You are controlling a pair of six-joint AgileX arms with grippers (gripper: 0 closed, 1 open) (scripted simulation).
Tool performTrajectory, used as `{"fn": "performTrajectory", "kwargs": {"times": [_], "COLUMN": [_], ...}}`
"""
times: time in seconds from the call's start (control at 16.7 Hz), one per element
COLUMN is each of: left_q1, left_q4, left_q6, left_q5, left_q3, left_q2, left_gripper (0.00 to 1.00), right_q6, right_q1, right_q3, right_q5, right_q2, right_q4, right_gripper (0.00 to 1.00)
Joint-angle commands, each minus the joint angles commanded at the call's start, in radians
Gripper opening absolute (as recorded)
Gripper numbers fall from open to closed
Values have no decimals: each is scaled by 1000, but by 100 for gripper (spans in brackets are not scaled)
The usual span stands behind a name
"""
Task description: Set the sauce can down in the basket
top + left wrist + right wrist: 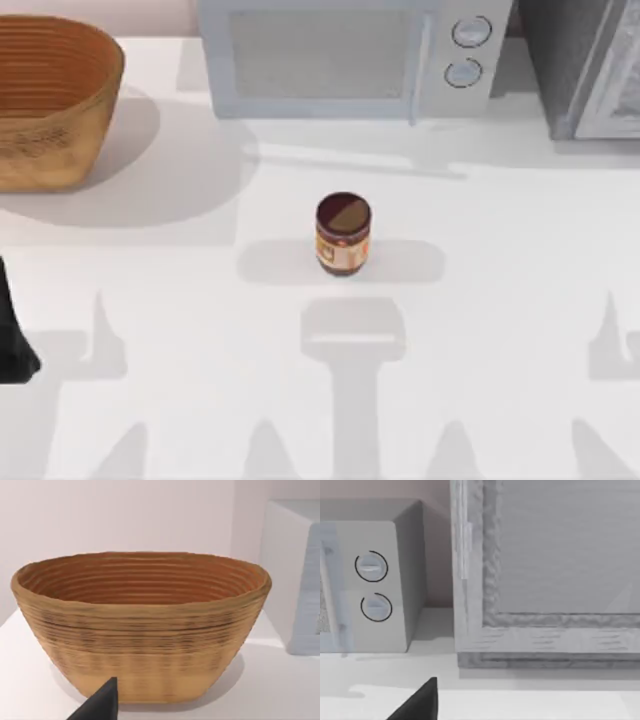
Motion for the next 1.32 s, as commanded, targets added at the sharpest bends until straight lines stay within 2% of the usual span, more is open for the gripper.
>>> {"fn": "performTrajectory", "kwargs": {"times": [0.3, 0.54, 0.84, 1.32], "left_q1": [-5, -23, -58, -128], "left_q4": [34, 160, 411, 909], "left_q6": [1, 3, 7, 16], "left_q5": [29, 133, 342, 757], "left_q3": [22, 104, 267, 590], "left_q2": [58, 268, 685, 1514], "left_gripper": [100, 100, 100, 100], "right_q6": [0, 0, 0, 0], "right_q1": [0, 0, 0, 0], "right_q3": [0, 0, 0, 0], "right_q5": [0, 0, 0, 0], "right_q2": [0, 0, 0, 0], "right_q4": [0, 0, 0, 0], "right_gripper": [100, 100, 100, 100]}}
